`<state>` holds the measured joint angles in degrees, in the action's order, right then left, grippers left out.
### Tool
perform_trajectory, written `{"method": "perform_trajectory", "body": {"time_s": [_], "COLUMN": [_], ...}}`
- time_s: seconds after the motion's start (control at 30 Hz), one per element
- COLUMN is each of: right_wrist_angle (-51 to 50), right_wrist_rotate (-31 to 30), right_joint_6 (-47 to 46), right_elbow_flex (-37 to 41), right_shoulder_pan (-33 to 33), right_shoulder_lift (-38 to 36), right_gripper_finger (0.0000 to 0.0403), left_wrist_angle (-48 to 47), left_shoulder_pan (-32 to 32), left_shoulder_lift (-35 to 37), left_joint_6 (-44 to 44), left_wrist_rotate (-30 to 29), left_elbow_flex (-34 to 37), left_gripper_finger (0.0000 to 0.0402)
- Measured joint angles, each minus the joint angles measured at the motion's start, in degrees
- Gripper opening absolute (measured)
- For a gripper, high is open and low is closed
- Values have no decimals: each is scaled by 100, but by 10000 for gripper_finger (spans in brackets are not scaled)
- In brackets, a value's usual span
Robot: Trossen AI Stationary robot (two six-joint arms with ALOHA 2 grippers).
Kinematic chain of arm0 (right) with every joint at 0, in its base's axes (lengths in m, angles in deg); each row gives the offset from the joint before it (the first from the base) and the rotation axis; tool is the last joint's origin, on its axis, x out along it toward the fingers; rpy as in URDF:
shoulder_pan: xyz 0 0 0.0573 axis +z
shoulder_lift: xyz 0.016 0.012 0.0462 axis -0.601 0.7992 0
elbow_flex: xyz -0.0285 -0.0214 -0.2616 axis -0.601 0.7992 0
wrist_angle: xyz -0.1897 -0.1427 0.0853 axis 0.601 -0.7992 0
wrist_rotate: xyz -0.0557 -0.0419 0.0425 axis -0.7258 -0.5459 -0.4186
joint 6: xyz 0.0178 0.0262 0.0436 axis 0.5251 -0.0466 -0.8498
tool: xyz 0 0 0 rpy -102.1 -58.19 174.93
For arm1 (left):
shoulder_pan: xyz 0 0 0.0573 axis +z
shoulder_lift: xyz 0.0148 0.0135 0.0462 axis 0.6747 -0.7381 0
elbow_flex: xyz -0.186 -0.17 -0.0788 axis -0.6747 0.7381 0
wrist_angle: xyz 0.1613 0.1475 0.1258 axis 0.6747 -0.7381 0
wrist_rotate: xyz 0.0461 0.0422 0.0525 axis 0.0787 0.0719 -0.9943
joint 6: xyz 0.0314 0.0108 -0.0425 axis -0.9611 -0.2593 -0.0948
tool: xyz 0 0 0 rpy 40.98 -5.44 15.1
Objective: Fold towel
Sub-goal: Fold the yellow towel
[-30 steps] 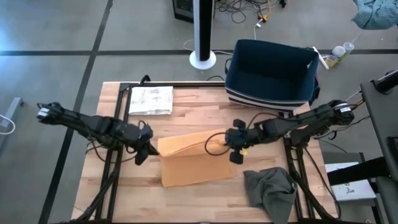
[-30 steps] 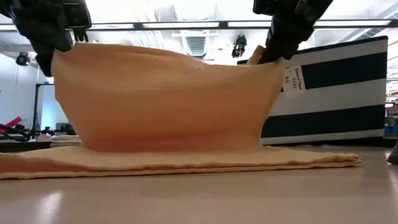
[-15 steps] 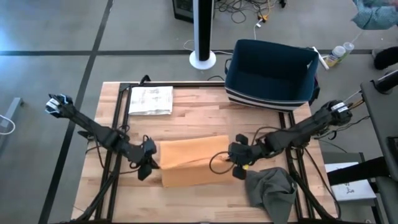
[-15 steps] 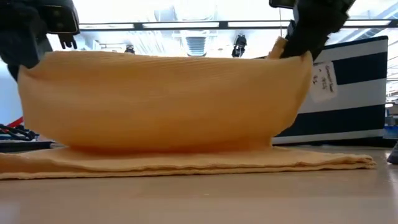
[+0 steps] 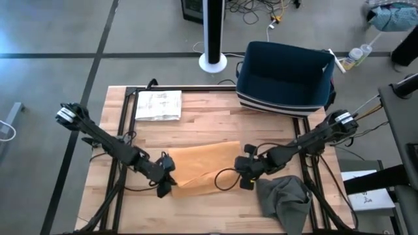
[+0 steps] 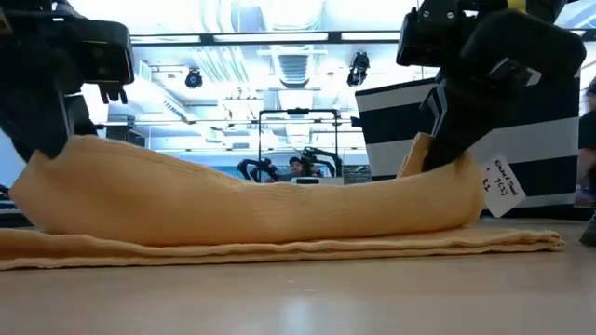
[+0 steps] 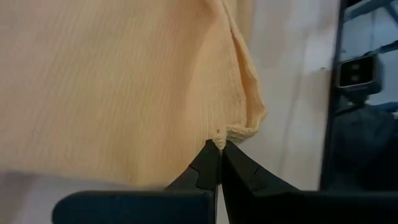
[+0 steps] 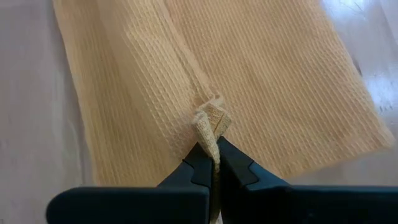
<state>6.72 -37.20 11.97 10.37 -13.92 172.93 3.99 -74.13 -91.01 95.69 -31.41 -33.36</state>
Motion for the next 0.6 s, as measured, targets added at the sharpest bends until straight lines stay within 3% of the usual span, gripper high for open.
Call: {"method": "perform_trajectory", "body": {"time_s": [0.17,0.3,0.43,0.6], "right_wrist_angle": [1,-24,-53,-27], "right_wrist_rotate": [3,-223,-778,-1912], "right_joint_6": [9,78,689,1839], "right_elbow_flex": [2,-35,-252,-394], "right_shoulder_pan": [63,61,8,-387], "right_shoulder_lift": [-3,-118,-441,-923], "right_gripper_finger": [0,0,0,0], "left_wrist_angle": [128,62,-304,-1486], "left_shoulder_pan": [-15,46,216,801], "left_shoulder_lift": [-226,-17,694,2031], "left_joint_6": [131,144,-118,-587], "left_wrist_rotate": [60,5,-370,-1466], "left_elbow_flex": [-5,-3,-3,-5], "left_gripper_finger": [0,0,0,0]}}
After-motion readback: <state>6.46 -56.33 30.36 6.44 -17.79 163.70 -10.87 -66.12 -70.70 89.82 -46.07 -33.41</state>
